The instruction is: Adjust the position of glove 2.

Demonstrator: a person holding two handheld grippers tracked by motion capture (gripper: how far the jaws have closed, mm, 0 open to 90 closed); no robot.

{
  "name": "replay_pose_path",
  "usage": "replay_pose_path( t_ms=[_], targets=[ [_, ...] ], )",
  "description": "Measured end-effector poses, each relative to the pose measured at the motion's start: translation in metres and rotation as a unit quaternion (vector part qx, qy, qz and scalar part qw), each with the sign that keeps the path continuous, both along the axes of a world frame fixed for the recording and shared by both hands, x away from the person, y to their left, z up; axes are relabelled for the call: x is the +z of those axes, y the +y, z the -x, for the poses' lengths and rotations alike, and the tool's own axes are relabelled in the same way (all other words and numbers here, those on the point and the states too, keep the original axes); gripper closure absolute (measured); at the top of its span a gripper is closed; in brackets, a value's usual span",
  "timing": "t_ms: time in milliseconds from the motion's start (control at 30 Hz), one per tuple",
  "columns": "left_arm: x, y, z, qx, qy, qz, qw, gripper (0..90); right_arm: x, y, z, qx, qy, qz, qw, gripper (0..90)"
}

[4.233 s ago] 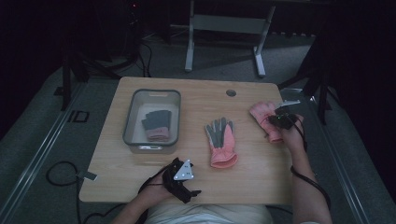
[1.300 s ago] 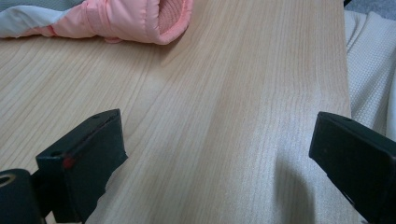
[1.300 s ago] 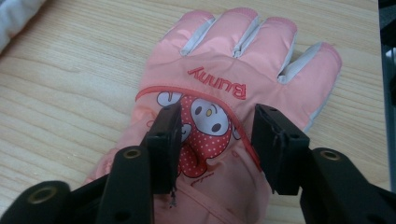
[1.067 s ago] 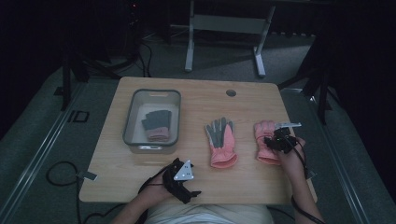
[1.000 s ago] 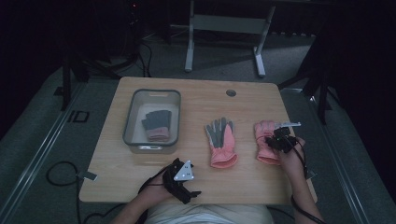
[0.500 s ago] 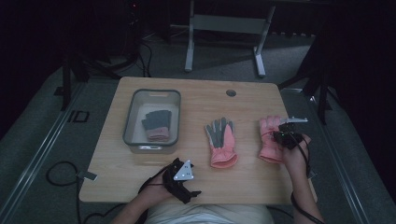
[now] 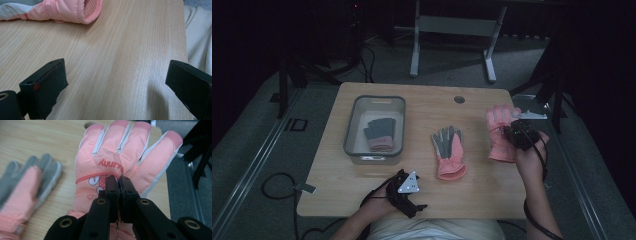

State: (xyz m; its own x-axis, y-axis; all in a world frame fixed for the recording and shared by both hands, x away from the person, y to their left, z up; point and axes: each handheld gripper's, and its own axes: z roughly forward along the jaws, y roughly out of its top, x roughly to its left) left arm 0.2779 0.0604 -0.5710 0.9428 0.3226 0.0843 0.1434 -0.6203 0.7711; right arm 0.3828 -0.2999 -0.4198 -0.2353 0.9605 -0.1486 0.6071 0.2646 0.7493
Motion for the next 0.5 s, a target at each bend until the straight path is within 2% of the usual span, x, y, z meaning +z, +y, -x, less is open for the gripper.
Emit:
replay_pose_path(
  t_ms=[67,267,300,500],
  targets=[
    [0.000,0.000,0.000,0.000,0.001,-0.001,1.0000,3.1,0.003,0.004,0.001,0.004,-0.004,-0.002,1.0000,86.6],
    [0.000,0.000,0.000,0.000,0.000,0.001,1.0000,3.1,0.015,0.036,0.009,0.037,-0.013,-0.008,0.9992,86.6],
    [0.000,0.000,0.000,0.000,0.000,0.001,1.0000,3.1,0.015,0.036,0.009,0.037,-0.013,-0.008,0.9992,86.6],
    [0.000,0.000,0.000,-0.001,0.000,0.001,1.0000,3.1,0.017,0.065,0.015,0.064,-0.012,-0.006,0.9978,86.6]
  ],
)
